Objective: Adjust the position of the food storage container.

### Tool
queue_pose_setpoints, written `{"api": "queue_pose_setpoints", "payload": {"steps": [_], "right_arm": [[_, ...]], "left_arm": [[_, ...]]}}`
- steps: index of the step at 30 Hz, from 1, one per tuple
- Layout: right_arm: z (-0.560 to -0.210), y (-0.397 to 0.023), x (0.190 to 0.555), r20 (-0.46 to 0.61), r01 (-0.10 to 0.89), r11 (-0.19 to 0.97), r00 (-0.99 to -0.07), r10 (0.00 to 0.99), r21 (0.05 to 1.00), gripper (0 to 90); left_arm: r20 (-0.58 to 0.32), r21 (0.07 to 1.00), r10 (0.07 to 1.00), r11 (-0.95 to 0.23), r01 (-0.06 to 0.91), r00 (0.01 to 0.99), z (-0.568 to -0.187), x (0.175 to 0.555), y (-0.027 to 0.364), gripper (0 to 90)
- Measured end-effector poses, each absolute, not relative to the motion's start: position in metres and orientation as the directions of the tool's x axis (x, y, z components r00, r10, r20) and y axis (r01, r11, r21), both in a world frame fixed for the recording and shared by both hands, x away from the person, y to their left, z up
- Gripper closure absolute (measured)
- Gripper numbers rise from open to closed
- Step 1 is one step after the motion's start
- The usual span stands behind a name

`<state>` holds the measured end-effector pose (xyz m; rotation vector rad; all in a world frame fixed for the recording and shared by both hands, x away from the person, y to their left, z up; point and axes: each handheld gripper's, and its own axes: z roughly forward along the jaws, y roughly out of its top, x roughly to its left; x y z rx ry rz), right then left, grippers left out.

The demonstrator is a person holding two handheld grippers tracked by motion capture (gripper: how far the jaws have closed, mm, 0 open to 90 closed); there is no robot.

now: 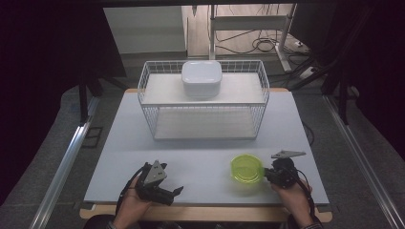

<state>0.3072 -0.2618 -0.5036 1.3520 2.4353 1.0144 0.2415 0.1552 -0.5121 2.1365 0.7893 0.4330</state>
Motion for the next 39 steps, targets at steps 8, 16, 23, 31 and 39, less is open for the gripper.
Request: {"api": "queue_pose_setpoints", "payload": {"steps": [8,16,23,31,39], "right_arm": [[-0.508,-0.238,0.313,0.203,0.676,0.365,-0.607,0.768,0.641,89.3],[-0.511,-0.216,0.315,0.240,0.669,0.376,-0.640,0.730,0.641,89.2],[-0.508,-0.219,0.312,0.217,0.661,0.365,-0.628,0.747,0.656,89.2],[-0.508,-0.225,0.284,0.268,0.670,0.362,-0.646,0.715,0.648,88.9],[-0.512,-0.206,0.286,0.253,0.659,0.401,-0.669,0.698,0.637,88.5]], "left_arm": [[0.037,0.780,0.664,-0.486,0.394,0.747,-0.513,0.242,0.155,3.3],[0.035,0.779,0.661,-0.488,0.393,0.750,-0.513,0.242,0.155,3.3],[0.038,0.779,0.660,-0.490,0.391,0.751,-0.513,0.242,0.156,3.3],[0.039,0.778,0.663,-0.489,0.393,0.748,-0.513,0.242,0.156,3.4],[0.034,0.776,0.661,-0.490,0.397,0.749,-0.514,0.243,0.156,3.4]]}}
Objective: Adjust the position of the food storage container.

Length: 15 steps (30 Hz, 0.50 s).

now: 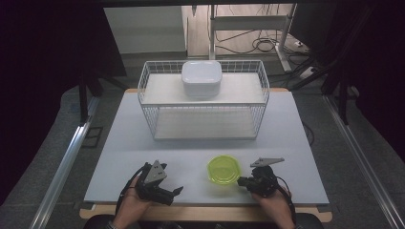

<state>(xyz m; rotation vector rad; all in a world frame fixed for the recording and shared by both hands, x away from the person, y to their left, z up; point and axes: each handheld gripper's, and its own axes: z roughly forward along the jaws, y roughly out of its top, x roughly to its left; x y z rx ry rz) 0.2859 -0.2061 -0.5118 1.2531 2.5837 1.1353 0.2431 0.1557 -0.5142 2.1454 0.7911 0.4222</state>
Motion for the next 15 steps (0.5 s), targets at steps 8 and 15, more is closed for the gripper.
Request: {"api": "queue_pose_setpoints", "payload": {"steps": [8,15], "right_arm": [[-0.514,-0.184,0.302,0.236,0.635,0.428,-0.696,0.678,0.643,88.5],[-0.514,-0.166,0.314,0.237,0.620,0.443,-0.716,0.657,0.647,88.6]], "left_arm": [[0.035,0.775,0.660,-0.492,0.397,0.750,-0.515,0.243,0.155,3.4],[0.032,0.773,0.662,-0.492,0.401,0.749,-0.515,0.244,0.157,3.4]]}}
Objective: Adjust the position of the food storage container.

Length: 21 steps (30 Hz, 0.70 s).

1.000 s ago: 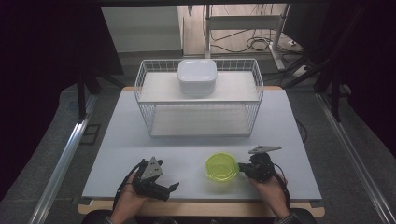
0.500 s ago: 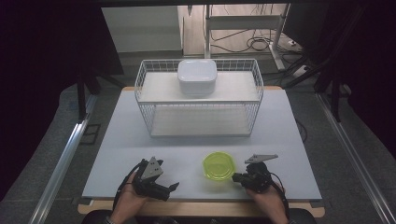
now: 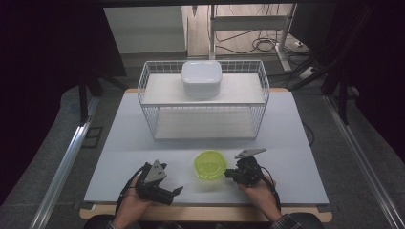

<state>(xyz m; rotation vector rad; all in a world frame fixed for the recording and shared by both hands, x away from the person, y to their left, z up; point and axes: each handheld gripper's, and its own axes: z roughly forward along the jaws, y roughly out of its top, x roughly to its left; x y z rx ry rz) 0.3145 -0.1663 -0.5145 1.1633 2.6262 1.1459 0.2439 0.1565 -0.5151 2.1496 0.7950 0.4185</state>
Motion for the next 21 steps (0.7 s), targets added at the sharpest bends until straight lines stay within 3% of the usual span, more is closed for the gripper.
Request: {"api": "queue_pose_setpoints", "payload": {"steps": [7,14,21], "right_arm": [[-0.513,-0.164,0.318,0.185,0.587,0.476,-0.735,0.653,0.655,85.5],[-0.500,-0.187,0.317,0.041,0.482,0.533,-0.767,0.640,0.695,61.5],[-0.496,-0.202,0.315,0.001,0.440,0.533,-0.771,0.636,0.723,35.4]], "left_arm": [[0.018,0.768,0.666,-0.487,0.416,0.746,-0.518,0.247,0.163,3.1],[-0.022,0.796,0.678,-0.433,0.423,0.735,-0.518,0.250,0.173,3.0],[-0.023,0.796,0.698,-0.421,0.435,0.716,-0.520,0.252,0.177,3.1]]}}
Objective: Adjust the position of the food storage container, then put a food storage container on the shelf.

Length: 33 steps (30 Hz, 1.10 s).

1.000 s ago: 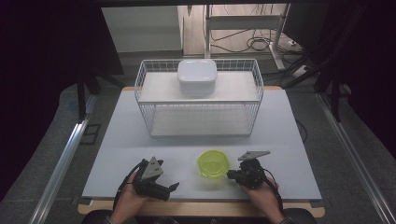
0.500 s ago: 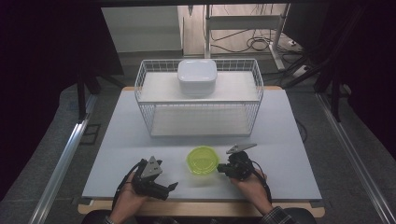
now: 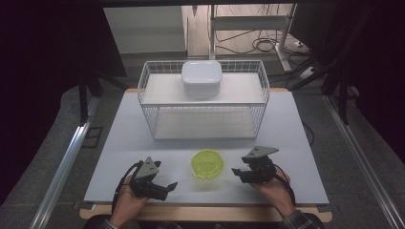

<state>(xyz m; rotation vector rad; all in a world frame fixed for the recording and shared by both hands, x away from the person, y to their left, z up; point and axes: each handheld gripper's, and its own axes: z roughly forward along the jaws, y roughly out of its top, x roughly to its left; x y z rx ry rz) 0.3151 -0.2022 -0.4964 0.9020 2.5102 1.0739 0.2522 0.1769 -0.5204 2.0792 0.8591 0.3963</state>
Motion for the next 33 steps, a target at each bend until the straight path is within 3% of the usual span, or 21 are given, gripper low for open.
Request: {"api": "queue_pose_setpoints", "payload": {"steps": [4,13,33], "right_arm": [[-0.499,-0.210,0.319,0.019,0.449,0.512,-0.765,0.644,0.732,25.9],[-0.503,-0.212,0.322,0.054,0.458,0.488,-0.768,0.638,0.743,14.0],[-0.485,-0.195,0.325,0.119,0.463,0.426,-0.773,0.623,0.778,3.5]], "left_arm": [[-0.011,0.789,0.700,-0.433,0.437,0.714,-0.522,0.253,0.176,3.0],[-0.008,0.791,0.695,-0.435,0.429,0.719,-0.521,0.252,0.174,3.0],[0.001,0.793,0.692,-0.440,0.421,0.722,-0.521,0.252,0.173,2.9]]}}
